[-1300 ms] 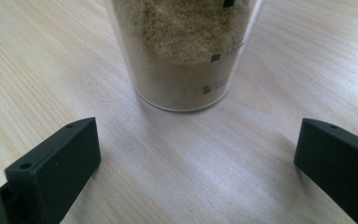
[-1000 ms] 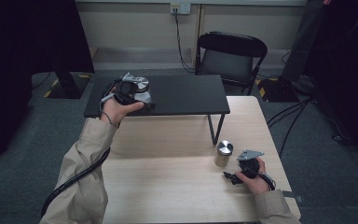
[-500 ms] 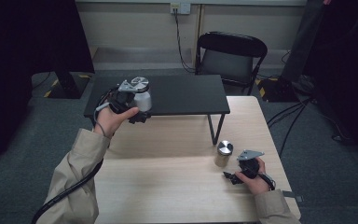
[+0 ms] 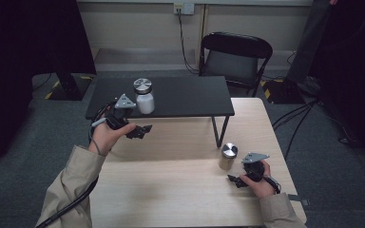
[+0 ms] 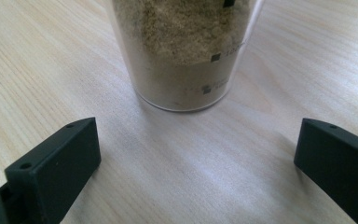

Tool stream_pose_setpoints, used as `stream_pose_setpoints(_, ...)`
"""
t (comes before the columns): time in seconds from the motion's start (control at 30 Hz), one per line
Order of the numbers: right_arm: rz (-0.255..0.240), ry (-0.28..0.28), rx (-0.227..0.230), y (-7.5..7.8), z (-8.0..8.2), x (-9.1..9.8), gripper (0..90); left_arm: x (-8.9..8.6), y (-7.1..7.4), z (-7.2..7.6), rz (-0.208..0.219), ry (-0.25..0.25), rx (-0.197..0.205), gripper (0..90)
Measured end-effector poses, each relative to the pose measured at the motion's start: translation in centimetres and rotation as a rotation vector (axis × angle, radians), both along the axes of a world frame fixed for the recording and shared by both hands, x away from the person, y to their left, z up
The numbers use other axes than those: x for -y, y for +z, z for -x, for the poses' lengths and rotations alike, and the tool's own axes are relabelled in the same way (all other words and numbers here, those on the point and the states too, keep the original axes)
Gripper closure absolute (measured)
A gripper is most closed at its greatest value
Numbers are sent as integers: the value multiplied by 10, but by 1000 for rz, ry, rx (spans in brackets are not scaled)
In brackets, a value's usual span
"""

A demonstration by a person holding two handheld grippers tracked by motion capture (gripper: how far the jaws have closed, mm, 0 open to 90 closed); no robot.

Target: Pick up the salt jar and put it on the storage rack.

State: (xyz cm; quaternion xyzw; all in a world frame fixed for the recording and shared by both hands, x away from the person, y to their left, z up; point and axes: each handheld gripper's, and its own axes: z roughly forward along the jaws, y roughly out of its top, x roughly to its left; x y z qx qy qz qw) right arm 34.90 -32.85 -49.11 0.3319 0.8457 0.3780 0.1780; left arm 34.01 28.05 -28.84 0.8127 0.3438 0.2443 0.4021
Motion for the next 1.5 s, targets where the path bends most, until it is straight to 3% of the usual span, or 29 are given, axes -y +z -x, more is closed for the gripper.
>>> stream_pose_setpoints(0.43,0,0,0,0,0,0,0,-8,-26,17,2,-25,-25,11)
stream_pose_setpoints(1.5,0,-2,0,0,0,0,0,-15,-90,41,-9,-73,-80,13)
